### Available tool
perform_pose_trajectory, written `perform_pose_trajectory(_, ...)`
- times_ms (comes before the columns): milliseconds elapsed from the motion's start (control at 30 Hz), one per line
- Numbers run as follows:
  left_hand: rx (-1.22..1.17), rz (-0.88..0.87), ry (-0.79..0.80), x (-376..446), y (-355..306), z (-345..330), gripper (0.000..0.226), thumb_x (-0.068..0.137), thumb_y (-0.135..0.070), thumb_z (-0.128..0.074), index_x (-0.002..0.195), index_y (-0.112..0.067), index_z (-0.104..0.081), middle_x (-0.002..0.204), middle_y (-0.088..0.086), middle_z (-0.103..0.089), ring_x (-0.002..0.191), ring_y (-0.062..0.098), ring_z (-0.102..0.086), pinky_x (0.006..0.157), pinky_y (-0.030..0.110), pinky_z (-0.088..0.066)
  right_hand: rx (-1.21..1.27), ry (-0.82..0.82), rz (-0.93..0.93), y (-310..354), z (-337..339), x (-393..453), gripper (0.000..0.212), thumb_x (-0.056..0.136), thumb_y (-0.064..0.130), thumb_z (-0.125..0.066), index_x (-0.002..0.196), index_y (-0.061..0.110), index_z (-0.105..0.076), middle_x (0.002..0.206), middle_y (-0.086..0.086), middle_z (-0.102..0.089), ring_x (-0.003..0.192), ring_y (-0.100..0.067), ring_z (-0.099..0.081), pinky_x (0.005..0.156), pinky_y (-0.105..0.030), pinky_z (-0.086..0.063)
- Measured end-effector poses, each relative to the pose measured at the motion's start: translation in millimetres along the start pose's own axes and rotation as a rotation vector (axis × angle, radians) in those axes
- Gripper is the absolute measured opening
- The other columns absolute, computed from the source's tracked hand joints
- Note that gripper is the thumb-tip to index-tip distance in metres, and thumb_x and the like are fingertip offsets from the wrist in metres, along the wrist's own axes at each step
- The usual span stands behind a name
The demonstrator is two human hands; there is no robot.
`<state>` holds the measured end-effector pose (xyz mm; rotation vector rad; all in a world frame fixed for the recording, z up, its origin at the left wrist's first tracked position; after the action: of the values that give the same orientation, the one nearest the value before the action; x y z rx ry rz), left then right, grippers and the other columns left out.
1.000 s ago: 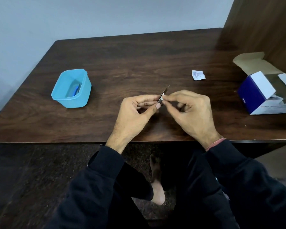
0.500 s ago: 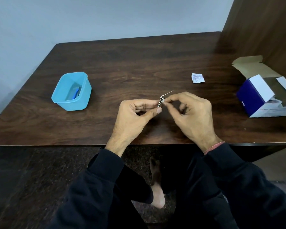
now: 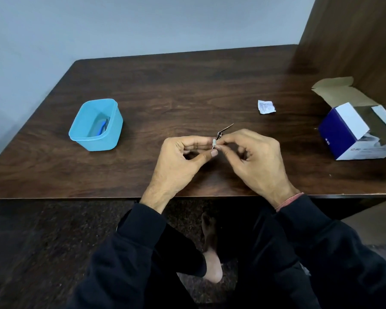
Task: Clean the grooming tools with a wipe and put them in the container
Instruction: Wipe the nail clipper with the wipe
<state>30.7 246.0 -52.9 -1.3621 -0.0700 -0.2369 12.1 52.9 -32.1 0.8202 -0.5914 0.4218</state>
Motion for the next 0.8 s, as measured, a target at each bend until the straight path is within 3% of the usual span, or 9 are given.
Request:
perform_pose_trajectory(67, 0.001, -0.012, 0.004, 0, -1, 0, 0.025, 0.094, -0.002, -0.089, 0.116, -0.014, -0.088, 0.108, -0.005, -0.088, 0.103, 0.015, -0.084, 0.100, 0.032, -0.065, -0.016, 0.015, 0.043, 4, -1, -1, 0.006, 0.103, 0.019, -0.082, 0.108, 0.020, -0.085, 0.107, 0.012, -0.079, 0.080, 0.016, -0.055, 0.075, -0.020, -0.052)
perform_pose_trajectory(200, -0.024, 0.014, 0.016, 0, -1, -2, 0.024, 0.100, -0.006, -0.084, 0.121, -0.015, -0.086, 0.110, -0.004, -0.088, 0.101, 0.019, -0.085, 0.101, 0.038, -0.066, -0.010, -0.117, -0.042, -2, 10, 2, 0.007, 0.100, 0.017, -0.085, 0.106, 0.020, -0.085, 0.097, 0.020, -0.072, 0.060, -0.008, -0.055, 0.067, -0.018, -0.046)
perform_pose_trajectory(267, -0.030, 0.026, 0.024, -1, -1, -3, 0.023, 0.101, -0.008, -0.083, 0.123, -0.014, -0.085, 0.110, -0.002, -0.088, 0.099, 0.023, -0.085, 0.099, 0.040, -0.067, -0.008, -0.101, -0.047, -1, 9, 2, 0.007, 0.099, 0.017, -0.086, 0.106, 0.020, -0.085, 0.099, 0.015, -0.076, 0.059, -0.011, -0.055, 0.065, -0.020, -0.048)
perform_pose_trajectory(367, -0.037, 0.018, 0.003, 0, -2, -3, 0.022, 0.101, -0.005, -0.082, 0.121, -0.013, -0.086, 0.109, -0.002, -0.088, 0.091, 0.023, -0.085, 0.094, 0.036, -0.067, 0.000, -0.036, 0.024, 5, 2, 0, 0.008, 0.102, 0.018, -0.082, 0.109, 0.019, -0.086, 0.107, 0.010, -0.079, 0.070, -0.004, -0.062, 0.068, -0.030, -0.058)
perform_pose_trajectory(500, -0.049, 0.013, -0.012, 1, -3, -2, 0.022, 0.101, -0.004, -0.082, 0.122, -0.011, -0.085, 0.109, -0.001, -0.088, 0.091, 0.023, -0.084, 0.093, 0.033, -0.066, -0.005, -0.041, 0.083, 7, 2, 0, 0.013, 0.106, 0.017, -0.079, 0.116, 0.018, -0.087, 0.113, 0.008, -0.080, 0.093, -0.011, -0.078, 0.076, -0.041, -0.065)
perform_pose_trajectory(633, -0.057, 0.016, -0.003, 0, -5, -4, 0.023, 0.099, -0.006, -0.084, 0.121, -0.012, -0.086, 0.108, -0.001, -0.088, 0.097, 0.023, -0.085, 0.096, 0.031, -0.065, -0.051, -0.116, 0.034, 4, 7, 0, 0.013, 0.105, 0.015, -0.079, 0.115, 0.017, -0.087, 0.110, 0.008, -0.079, 0.082, 0.007, -0.061, 0.072, -0.035, -0.063)
perform_pose_trajectory(800, -0.065, 0.023, -0.020, 1, -4, -2, 0.022, 0.100, -0.004, -0.082, 0.121, -0.010, -0.085, 0.106, 0.001, -0.088, 0.091, 0.026, -0.084, 0.093, 0.033, -0.067, -0.061, -0.031, 0.092, 10, 0, -2, 0.016, 0.104, 0.015, -0.076, 0.115, 0.018, -0.087, 0.111, 0.009, -0.078, 0.071, 0.003, -0.055, 0.066, -0.035, -0.062)
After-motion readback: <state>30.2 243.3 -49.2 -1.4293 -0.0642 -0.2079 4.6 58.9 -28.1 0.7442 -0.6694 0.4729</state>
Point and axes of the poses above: each hand's wrist, its own x-axis towards the middle knuckle, its own z-axis out of the back of the hand, y = z × x, the point moved 7 cm from there along x, towards the middle knuckle
